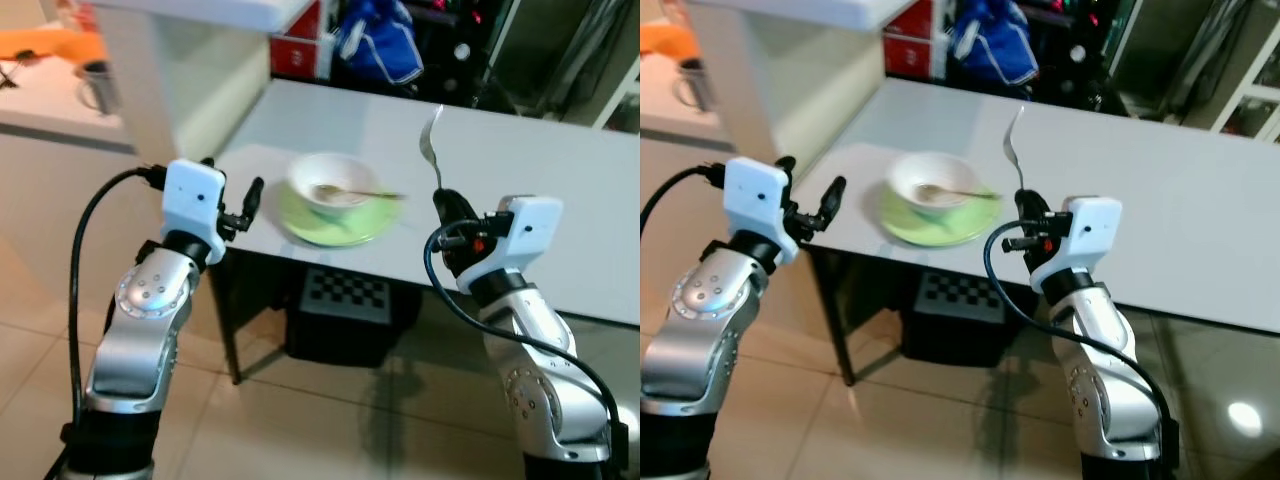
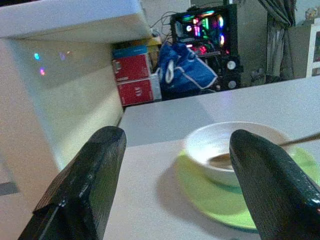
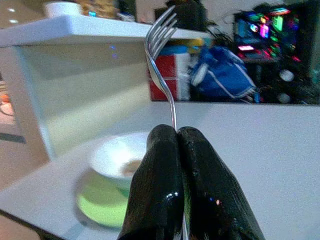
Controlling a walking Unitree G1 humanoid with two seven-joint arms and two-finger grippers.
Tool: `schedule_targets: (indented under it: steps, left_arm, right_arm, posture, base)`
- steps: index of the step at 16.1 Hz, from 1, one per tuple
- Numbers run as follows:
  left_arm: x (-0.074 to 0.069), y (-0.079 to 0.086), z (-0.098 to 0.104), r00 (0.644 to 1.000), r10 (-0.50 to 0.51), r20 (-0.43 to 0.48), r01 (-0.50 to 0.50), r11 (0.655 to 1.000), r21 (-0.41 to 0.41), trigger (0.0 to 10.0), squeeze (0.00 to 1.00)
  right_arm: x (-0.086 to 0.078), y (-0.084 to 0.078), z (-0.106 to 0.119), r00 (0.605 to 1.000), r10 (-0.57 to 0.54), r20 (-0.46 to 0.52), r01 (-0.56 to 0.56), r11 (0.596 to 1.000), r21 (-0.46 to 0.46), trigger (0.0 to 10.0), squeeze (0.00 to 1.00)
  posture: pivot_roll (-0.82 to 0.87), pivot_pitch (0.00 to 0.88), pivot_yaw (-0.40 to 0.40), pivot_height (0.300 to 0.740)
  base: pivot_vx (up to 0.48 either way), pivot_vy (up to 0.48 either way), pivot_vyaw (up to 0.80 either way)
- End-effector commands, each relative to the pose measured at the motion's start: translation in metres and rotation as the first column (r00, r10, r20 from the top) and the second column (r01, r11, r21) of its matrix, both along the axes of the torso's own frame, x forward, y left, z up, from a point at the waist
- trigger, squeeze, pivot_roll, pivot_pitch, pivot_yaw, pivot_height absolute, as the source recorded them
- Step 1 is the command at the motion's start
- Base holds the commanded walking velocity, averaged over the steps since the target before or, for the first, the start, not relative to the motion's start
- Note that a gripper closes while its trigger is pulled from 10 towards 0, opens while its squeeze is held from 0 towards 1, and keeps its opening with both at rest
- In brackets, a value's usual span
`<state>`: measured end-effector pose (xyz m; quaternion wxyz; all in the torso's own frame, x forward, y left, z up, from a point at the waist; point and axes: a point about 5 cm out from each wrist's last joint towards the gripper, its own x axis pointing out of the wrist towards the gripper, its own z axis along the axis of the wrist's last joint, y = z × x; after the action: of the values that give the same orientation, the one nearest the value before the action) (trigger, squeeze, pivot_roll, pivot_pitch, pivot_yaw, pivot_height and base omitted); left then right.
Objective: Setting the table
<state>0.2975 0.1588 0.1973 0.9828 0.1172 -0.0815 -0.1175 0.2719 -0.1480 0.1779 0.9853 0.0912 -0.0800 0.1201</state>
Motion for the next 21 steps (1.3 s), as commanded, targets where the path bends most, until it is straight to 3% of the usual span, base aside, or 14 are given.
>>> schedule_targets:
  steps: [1, 3, 8, 15, 17, 18, 21]
  left_arm:
    - [0.001, -0.007, 0.002, 1.0, -0.017, 0.003, 0.017, 1.0, -0.014, 10.0, 0.0]
    - [0.004, -0.006, 0.004, 1.0, 0.021, 0.006, -0.021, 0.999, -0.048, 10.0, 0.0]
    - [0.005, -0.012, 0.0, 1.0, -0.025, -0.01, 0.025, 1.0, 0.008, 10.0, 0.0]
    - [0.007, -0.007, 0.003, 1.0, -0.024, -0.005, 0.024, 1.0, 0.001, 10.0, 0.0]
    - [0.007, -0.009, 0.003, 0.999, -0.032, -0.005, 0.032, 0.999, -0.009, 10.0, 0.0]
    - [0.007, -0.013, 0.003, 0.999, -0.041, -0.002, 0.041, 0.999, -0.007, 10.0, 0.0]
    - [0.006, -0.013, 0.003, 0.999, -0.049, -0.002, 0.049, 0.999, 0.011, 10.0, 0.0]
  right_arm:
    - [0.0, -0.006, -0.001, 1.0, -0.025, -0.018, 0.025, 1.0, -0.016, 10.0, 0.0]
    - [-0.002, -0.008, -0.004, 0.999, -0.03, -0.043, 0.029, 0.999, -0.027, 10.0, 0.0]
    - [0.001, -0.015, -0.003, 0.997, -0.06, -0.046, 0.059, 0.998, -0.021, 10.0, 0.0]
    - [0.008, -0.013, -0.001, 0.997, -0.056, -0.05, 0.054, 0.998, -0.039, 10.0, 0.0]
    - [0.01, -0.014, 0.003, 0.998, -0.05, -0.041, 0.047, 0.997, -0.063, 10.0, 0.0]
    - [0.013, -0.017, 0.009, 0.999, -0.053, -0.008, 0.052, 0.99, -0.135, 10.0, 0.0]
    - [0.019, -0.022, 0.012, 0.998, -0.069, -0.001, 0.069, 0.987, -0.145, 10.0, 0.0]
  posture:
    - [0.02, 0.0, -0.03, 0.74]
    - [0.0, 0.0, -0.028, 0.74]
    - [0.01, 0.0, -0.024, 0.74]
    - [0.0, 0.0, -0.031, 0.74]
    - [0.0, 0.0, -0.032, 0.74]
    - [0.01, 0.0, -0.038, 0.74]
    - [0.03, 0.0, -0.046, 0.74]
  base:
    - [0.0, 0.0, 0.0]
    - [0.0, 0.0, 0.0]
    - [0.0, 0.0, 0.0]
    - [0.31, 0.0, 0.0]
    - [0.349, 0.0, 0.0]
    - [0.349, 0.0, 0.0]
    - [0.35, 0.0, 0.74]
